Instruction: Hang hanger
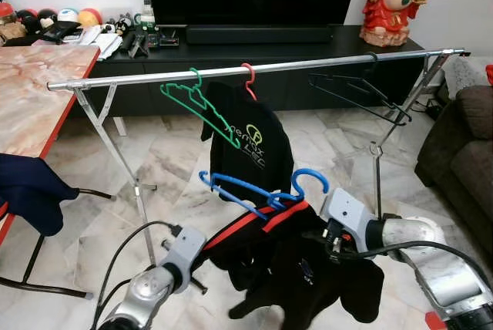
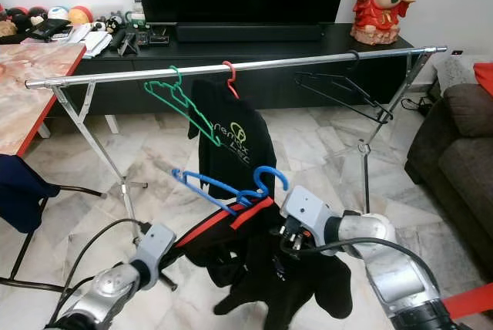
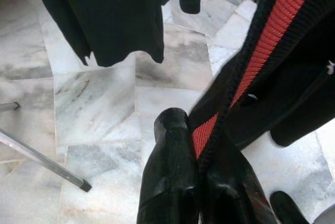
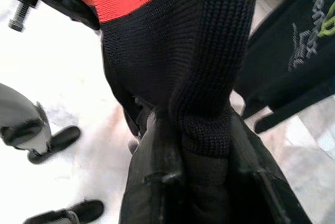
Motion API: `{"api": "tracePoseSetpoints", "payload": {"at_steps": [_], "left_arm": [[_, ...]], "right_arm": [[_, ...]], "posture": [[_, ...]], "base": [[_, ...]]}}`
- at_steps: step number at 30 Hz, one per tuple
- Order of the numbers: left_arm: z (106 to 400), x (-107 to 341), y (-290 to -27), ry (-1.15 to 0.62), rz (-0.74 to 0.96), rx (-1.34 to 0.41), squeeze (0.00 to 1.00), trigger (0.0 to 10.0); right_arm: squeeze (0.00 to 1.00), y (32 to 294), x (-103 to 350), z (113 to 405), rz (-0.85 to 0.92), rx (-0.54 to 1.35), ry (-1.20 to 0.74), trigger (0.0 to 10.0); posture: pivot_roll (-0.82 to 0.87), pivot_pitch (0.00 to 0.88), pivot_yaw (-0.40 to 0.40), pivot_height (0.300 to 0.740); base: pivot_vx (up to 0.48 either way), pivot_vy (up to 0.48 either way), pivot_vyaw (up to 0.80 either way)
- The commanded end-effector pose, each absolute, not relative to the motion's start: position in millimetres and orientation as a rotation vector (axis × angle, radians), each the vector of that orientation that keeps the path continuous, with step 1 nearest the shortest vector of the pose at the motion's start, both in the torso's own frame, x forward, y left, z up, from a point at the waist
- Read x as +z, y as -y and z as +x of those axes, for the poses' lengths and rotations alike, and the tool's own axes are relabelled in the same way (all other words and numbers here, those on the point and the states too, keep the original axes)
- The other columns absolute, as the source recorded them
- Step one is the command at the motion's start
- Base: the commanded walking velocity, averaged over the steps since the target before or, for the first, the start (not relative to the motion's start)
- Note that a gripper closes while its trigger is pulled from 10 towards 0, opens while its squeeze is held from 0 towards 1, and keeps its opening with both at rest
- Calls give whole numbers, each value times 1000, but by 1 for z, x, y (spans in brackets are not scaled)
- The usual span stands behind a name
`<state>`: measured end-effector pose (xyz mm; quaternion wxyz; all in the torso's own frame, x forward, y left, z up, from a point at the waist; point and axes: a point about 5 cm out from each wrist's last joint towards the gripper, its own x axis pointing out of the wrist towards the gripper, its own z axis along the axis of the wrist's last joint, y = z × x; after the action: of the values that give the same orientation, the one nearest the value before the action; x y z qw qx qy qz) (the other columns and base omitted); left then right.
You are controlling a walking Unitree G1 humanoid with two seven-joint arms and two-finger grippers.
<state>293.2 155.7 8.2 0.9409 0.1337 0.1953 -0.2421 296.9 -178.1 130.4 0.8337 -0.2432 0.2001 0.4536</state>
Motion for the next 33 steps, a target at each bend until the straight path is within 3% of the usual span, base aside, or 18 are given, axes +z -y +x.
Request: {"api": "tracePoseSetpoints", "payload": {"at_steps": [1,7,12,17,23,33], "left_arm": [[288,3,-163,-428,282,-480,0,0],[289,4,-155,-419,277,-496,0,0],[289,4,-154,-417,275,-508,0,0],[288,3,-154,-421,279,-513,0,0],[287,3,-157,-428,285,-516,0,0],[287,3,-156,-426,287,-527,0,0]], "right_arm": [[0,188,146,298,-521,944,-350,0],[0,185,137,275,-516,1166,-415,0],[0,196,121,249,-527,1350,-591,0],[0,201,113,248,-576,1343,-644,0],[0,215,99,256,-784,1257,-734,0],[0,229,89,262,-908,1136,-782,0]], "posture": [[-113,67,-23,740],[-112,72,-25,740],[-117,77,-20,740],[-111,80,-17,740],[-105,83,-11,740],[-105,92,-6,740]], "base": [[0,0,0],[0,0,0],[0,0,0],[0,0,0],[0,0,0],[0,0,0]]}}
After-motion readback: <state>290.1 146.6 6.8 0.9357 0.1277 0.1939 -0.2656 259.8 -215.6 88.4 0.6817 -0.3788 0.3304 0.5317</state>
